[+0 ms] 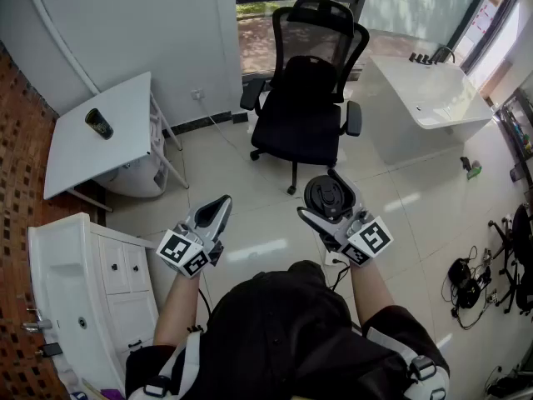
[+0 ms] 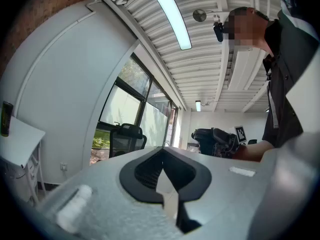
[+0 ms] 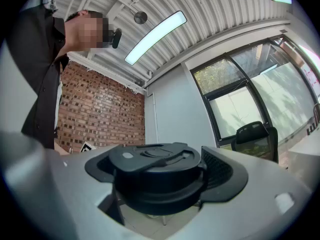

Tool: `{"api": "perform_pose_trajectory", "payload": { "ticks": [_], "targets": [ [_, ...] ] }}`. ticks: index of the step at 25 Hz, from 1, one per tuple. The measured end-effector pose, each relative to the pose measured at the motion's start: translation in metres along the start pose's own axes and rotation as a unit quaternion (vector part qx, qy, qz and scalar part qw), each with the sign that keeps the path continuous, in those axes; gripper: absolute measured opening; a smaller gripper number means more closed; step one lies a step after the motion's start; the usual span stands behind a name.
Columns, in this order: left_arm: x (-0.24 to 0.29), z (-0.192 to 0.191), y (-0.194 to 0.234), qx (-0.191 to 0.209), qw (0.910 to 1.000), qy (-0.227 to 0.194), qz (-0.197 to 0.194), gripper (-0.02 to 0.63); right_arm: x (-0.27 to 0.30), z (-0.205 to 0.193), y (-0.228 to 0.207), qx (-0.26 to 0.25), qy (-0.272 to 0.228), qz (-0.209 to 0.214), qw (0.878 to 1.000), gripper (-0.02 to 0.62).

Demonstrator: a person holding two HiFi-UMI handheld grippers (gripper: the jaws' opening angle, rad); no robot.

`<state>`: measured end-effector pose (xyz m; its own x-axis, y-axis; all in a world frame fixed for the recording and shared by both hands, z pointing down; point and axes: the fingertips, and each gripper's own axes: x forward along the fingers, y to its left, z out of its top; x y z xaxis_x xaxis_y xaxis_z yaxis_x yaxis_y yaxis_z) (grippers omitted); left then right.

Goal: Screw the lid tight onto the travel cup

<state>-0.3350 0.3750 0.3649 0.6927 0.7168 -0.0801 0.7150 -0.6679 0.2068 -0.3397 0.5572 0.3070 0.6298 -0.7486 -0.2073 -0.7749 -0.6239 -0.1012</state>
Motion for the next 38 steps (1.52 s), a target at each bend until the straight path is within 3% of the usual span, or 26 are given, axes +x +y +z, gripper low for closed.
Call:
{"api": "perform_pose_trajectory", "payload": {
  "ticks": [6,13,23,31,38],
  "targets": [
    [0.019,0.003,0.014,0.001,0.9999,-0.013,0.005,0.002,0.018,-0.021,-0.02,-0.011,0.036,0.015,0.999,0.483],
    [0.07,0.0,0.047,0.003,0.9995,-0.015,0.026,0.002,0.054,-0.028,-0.074,-0.008,0.025,0.044,0.999,0.483],
    [0.166,0.033,0.101,0.053,0.9919,-0.04,0.108,0.002,0.121,-0.018,-0.177,0.004,0.03,0.115,0.993,0.483],
    [0.205,0.033,0.12,0.042,0.9889,-0.041,0.136,0.002,0.151,-0.025,-0.219,0.021,0.036,0.157,0.987,0.483],
    [0.194,0.038,0.158,0.04,0.984,-0.037,0.17,0.002,0.2,-0.055,-0.215,0.047,0.053,0.206,0.976,0.485]
  ]
}}
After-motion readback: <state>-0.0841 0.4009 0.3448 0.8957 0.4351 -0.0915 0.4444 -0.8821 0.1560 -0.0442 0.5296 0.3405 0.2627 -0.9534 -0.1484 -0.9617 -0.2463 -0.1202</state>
